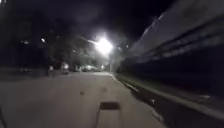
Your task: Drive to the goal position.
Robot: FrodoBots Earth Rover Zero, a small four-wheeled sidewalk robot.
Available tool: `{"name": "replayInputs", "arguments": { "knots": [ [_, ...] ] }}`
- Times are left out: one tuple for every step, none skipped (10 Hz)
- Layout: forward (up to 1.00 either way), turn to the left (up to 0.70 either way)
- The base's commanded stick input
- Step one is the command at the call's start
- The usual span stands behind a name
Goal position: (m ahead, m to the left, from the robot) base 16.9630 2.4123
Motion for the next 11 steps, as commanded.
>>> {"name": "replayInputs", "arguments": {
  "knots": [
    [0.7,0.0],
    [0.7,0.0],
    [0.7,0.0],
    [0.7,0.0],
    [0.7,0.0],
    [0.7,0.0],
    [0.7,0.0],
    [0.7,0.0],
    [0.7,0.0],
    [0.7,0.0],
    [0.7,0.0]
  ]
}}
